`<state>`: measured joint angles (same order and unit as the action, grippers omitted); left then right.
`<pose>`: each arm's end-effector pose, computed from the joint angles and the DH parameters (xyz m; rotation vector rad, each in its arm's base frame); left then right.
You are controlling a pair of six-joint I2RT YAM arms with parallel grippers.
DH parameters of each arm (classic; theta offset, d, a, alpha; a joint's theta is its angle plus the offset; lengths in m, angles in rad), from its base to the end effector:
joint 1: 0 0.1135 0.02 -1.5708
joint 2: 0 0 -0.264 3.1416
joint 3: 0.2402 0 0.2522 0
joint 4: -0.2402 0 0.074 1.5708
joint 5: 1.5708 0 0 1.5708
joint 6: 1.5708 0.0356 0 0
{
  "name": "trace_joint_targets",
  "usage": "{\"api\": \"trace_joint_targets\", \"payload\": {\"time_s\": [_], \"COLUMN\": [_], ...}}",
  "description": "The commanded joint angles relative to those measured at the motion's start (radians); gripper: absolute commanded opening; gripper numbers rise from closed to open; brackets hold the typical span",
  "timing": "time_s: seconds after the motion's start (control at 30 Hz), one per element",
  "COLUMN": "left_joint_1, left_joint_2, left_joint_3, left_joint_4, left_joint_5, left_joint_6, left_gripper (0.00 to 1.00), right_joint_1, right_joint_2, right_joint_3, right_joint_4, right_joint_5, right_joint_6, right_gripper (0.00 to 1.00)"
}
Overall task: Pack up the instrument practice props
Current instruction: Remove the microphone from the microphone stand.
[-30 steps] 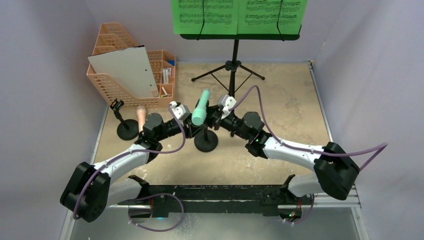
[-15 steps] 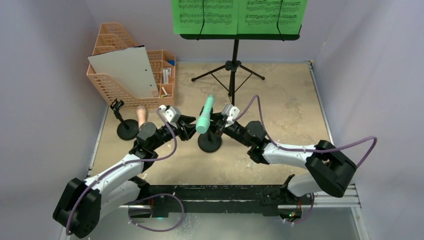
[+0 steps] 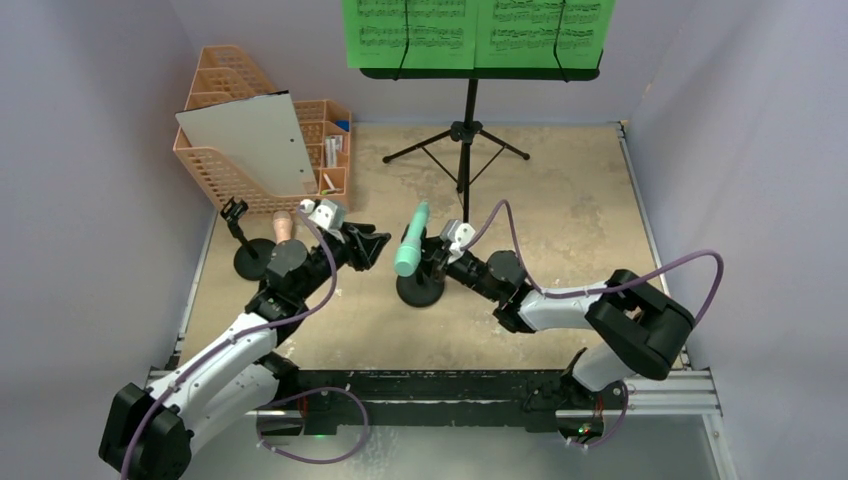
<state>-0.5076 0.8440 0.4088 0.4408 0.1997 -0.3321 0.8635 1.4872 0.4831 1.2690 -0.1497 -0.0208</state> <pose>0.1721 -0.1038 0.2625 0.3038 1.5957 -0.8103 0.1815 0.2204 0.2307 -0.6959 1.1612 0.8126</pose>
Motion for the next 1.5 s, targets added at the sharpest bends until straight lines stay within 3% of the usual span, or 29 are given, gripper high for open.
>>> {"api": "trace_joint_targets", "payload": {"time_s": [0.0,0.27,0.63,0.93,1.23,1.47], "left_joint_1": [-0.006,-0.006,-0.006,-0.024,-0.165,-0.287], "left_joint_2": [-0.025,-0.005,0.07,0.211,0.421,0.551], "left_joint_3": [0.085,0.222,0.509,0.781,1.044,1.185], "left_joint_4": [-0.118,-0.295,-0.62,-0.905,-1.226,-1.414], "left_joint_5": [-0.081,-0.033,0.067,0.139,0.046,-0.128], "left_joint_6": [-0.058,-0.082,-0.097,0.004,0.143,0.215], "left_gripper": [0.45,0.47,0.52,0.7,0.72,0.7], "right_joint_1": [-0.003,0.0,0.09,0.147,0.181,0.193], "right_joint_2": [0.029,0.092,0.16,0.209,0.232,0.248], "right_joint_3": [-0.04,-0.089,-0.085,-0.044,-0.009,0.006], "right_joint_4": [0.065,0.16,0.215,0.194,0.159,0.148], "right_joint_5": [0.023,0.074,0.382,0.544,0.61,0.629], "right_joint_6": [-0.044,-0.038,-0.086,-0.1,-0.129,-0.143], "right_gripper": [0.0,0.02,0.04,0.04,0.04,0.04]}}
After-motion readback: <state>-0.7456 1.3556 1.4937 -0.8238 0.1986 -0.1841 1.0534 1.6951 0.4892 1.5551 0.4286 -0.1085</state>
